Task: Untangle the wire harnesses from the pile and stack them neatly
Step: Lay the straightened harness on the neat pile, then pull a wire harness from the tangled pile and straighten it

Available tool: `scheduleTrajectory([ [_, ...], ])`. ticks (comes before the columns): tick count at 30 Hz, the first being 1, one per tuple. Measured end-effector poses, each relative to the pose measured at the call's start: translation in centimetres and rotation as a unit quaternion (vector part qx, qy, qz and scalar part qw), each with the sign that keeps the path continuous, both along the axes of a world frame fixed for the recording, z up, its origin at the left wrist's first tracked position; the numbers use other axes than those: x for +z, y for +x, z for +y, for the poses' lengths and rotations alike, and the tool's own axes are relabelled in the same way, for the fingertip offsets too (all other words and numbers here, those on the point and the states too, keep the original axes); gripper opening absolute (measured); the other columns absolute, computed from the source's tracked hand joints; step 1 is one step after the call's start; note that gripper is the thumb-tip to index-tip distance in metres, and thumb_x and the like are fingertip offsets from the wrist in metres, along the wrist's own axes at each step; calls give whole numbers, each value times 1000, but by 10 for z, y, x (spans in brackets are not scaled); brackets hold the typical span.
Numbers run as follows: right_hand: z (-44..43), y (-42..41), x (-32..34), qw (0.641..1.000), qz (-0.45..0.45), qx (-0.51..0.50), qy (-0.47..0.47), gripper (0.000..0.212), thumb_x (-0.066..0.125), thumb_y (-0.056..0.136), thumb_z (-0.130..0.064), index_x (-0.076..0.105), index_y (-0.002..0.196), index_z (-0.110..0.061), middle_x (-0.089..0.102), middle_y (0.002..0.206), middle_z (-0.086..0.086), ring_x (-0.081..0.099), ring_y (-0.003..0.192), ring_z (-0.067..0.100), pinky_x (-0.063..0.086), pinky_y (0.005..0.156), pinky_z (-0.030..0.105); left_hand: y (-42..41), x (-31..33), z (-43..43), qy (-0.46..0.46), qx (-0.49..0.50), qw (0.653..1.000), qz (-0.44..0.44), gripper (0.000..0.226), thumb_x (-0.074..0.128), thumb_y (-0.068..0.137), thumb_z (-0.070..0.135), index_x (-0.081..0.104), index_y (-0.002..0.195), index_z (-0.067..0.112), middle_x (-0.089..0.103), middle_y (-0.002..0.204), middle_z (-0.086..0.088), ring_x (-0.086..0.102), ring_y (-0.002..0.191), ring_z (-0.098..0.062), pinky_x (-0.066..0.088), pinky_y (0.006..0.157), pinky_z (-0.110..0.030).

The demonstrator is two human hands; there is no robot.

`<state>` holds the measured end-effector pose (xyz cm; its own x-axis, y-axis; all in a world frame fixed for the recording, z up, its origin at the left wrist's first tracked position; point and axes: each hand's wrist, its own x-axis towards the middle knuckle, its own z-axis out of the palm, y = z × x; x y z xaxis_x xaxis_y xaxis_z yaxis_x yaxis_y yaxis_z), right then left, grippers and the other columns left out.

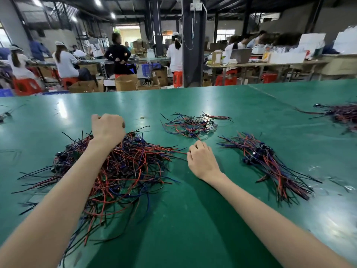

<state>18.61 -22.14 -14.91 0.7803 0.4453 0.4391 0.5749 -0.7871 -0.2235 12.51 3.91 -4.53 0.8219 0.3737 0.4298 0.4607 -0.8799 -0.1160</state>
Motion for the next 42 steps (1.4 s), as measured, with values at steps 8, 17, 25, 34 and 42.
scheduleTrajectory([
  [8,-6,-6,-3,1000,14,-6,8,28,38,98,-22,59,104,-6,54,114,11,46,109,25,39,94,35,20,-17,12,-19,-6,976,218,24,50,90,15,65,108,13,66,107,-7,59,103,-26,40,94,-37],
  [17,-4,-6,-1,1000,27,-3,14,29,37,98,-22,60,104,-5,54,113,11,46,107,24,40,93,34,17,-23,14,-69,38,971,227,38,46,90,21,48,124,3,50,130,-19,48,119,-36,41,99,-42],
  [25,-5,-4,-1,999,32,-12,15,29,36,99,-23,59,103,-6,55,112,11,47,106,25,40,92,35,18,-16,12,-140,-8,981,136,26,47,87,9,46,62,3,57,81,-20,58,89,-37,49,78,-41],
  [34,-6,-5,-3,999,29,-14,19,29,36,99,-22,60,103,-6,56,111,11,47,105,25,39,91,34,9,22,9,-243,-20,960,-139,19,53,91,3,69,101,0,67,106,-20,59,101,-36,49,89,-41],
  [42,-6,-6,-2,1000,17,-7,20,29,35,99,-23,60,102,-6,56,111,11,48,103,24,40,90,34,-25,54,-34,-88,-115,947,-288,27,52,94,0,56,118,-11,52,120,-28,55,104,-44,45,91,-45],
])
